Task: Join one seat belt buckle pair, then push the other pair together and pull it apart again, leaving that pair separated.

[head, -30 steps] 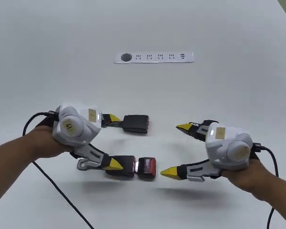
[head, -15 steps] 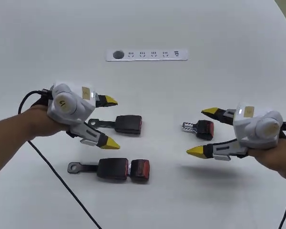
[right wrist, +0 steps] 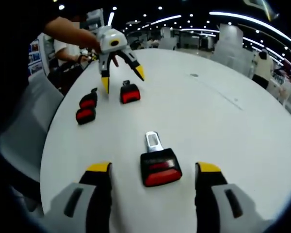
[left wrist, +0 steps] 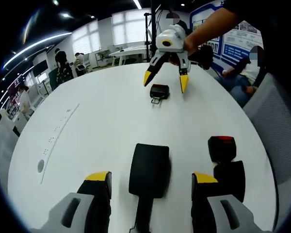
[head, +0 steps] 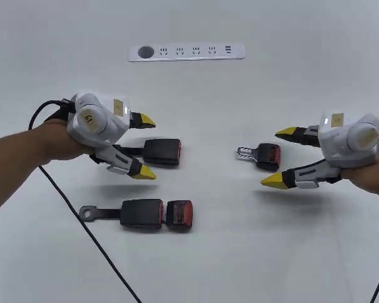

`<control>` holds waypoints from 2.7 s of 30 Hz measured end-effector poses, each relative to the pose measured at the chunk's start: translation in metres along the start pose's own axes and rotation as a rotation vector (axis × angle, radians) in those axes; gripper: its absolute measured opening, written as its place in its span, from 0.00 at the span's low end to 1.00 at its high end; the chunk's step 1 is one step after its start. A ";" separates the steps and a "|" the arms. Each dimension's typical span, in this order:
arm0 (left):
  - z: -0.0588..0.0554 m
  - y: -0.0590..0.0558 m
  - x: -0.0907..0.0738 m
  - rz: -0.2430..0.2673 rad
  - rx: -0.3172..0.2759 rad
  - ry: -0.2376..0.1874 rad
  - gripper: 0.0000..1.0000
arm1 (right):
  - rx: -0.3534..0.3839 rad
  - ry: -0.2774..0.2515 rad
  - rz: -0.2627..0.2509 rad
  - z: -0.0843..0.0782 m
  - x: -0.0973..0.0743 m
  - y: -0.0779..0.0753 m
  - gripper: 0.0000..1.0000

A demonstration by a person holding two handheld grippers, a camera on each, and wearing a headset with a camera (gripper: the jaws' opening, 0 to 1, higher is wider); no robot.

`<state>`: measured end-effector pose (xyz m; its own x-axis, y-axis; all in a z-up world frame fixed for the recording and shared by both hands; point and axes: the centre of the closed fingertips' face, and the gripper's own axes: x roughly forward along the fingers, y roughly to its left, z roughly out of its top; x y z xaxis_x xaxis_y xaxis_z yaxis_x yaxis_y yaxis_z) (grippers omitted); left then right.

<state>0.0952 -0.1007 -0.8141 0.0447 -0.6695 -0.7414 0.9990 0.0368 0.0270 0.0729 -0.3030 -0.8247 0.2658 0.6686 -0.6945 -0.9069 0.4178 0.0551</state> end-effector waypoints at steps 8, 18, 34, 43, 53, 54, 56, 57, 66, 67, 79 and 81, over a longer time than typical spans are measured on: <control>-0.009 0.004 0.017 -0.040 0.031 0.035 0.64 | -0.027 0.035 0.040 -0.004 0.003 0.001 0.63; -0.008 0.000 0.019 -0.081 0.006 0.015 0.48 | -0.090 0.063 0.069 -0.005 0.006 0.001 0.51; -0.008 0.008 0.014 -0.054 0.008 0.012 0.36 | -0.147 -0.017 0.098 -0.005 0.006 -0.008 0.36; -0.011 0.011 0.014 -0.044 -0.015 0.014 0.35 | -0.134 -0.088 0.132 -0.005 0.006 -0.009 0.35; -0.012 0.011 0.015 -0.044 -0.024 0.016 0.35 | -0.116 -0.126 0.132 -0.001 0.010 -0.009 0.36; -0.012 0.010 0.016 -0.044 -0.025 0.015 0.36 | -0.116 -0.132 0.137 0.000 0.011 -0.007 0.36; -0.012 0.010 0.016 -0.046 -0.023 0.014 0.36 | -0.115 -0.136 0.138 0.002 0.013 -0.007 0.36; -0.012 0.011 0.016 -0.047 -0.023 0.015 0.36 | -0.118 -0.138 0.139 0.004 0.015 -0.006 0.36; -0.010 0.009 0.018 -0.050 -0.020 0.020 0.36 | -0.134 -0.143 0.161 0.016 0.028 0.005 0.36; -0.010 0.010 0.018 -0.050 -0.020 0.020 0.36 | -0.135 -0.145 0.163 0.018 0.030 0.006 0.36; -0.009 0.008 0.019 -0.063 -0.007 0.027 0.36 | -0.149 -0.157 0.189 0.036 0.045 0.014 0.36; -0.009 0.008 0.019 -0.063 -0.007 0.025 0.36 | -0.152 -0.159 0.190 0.040 0.048 0.015 0.36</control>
<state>0.1036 -0.1069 -0.8342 -0.0188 -0.6516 -0.7583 0.9997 0.0005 -0.0251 0.0849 -0.2399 -0.8286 0.1231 0.8191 -0.5603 -0.9807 0.1866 0.0574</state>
